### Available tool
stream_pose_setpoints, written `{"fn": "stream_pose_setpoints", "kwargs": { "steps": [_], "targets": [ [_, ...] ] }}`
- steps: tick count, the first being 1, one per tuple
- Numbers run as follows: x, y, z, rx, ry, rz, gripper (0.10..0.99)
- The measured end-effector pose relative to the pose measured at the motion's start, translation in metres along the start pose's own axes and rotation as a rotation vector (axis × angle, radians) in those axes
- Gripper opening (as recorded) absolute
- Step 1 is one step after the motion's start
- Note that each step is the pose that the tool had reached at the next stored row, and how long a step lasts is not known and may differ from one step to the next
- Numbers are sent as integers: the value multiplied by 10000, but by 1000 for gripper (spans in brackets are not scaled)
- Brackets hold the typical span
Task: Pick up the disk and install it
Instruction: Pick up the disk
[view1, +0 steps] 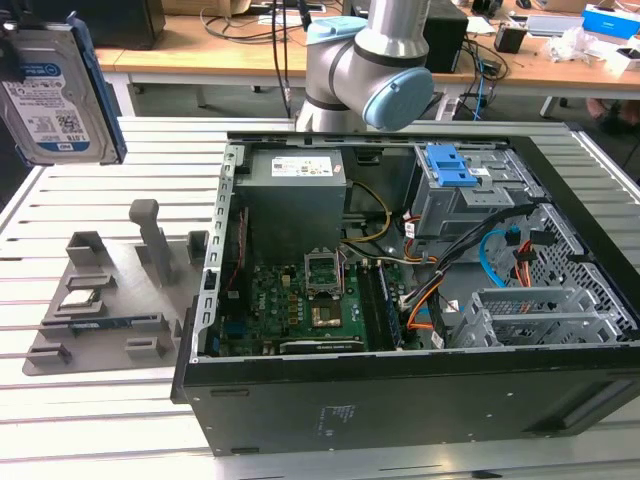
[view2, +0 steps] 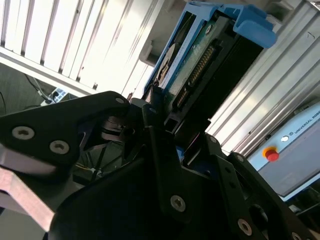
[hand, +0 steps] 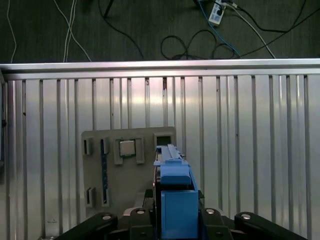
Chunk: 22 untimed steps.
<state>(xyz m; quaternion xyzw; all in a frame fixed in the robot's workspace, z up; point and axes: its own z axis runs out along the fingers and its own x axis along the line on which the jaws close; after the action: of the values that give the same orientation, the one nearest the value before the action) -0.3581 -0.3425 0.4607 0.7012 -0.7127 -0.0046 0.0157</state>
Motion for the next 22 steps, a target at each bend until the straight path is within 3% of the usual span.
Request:
{"fn": "stream_pose_setpoints", "kwargs": {
  "steps": [6, 10, 14, 17, 22],
  "targets": [
    [1, 2, -65, -1, 0, 1, 365],
    [5, 8, -287, 0, 0, 0, 365],
    [9, 17, -604, 0, 0, 0, 365],
    [11, 20, -725, -2, 0, 0, 365],
    [11, 21, -733, 0, 0, 0, 365]
  ]
}}
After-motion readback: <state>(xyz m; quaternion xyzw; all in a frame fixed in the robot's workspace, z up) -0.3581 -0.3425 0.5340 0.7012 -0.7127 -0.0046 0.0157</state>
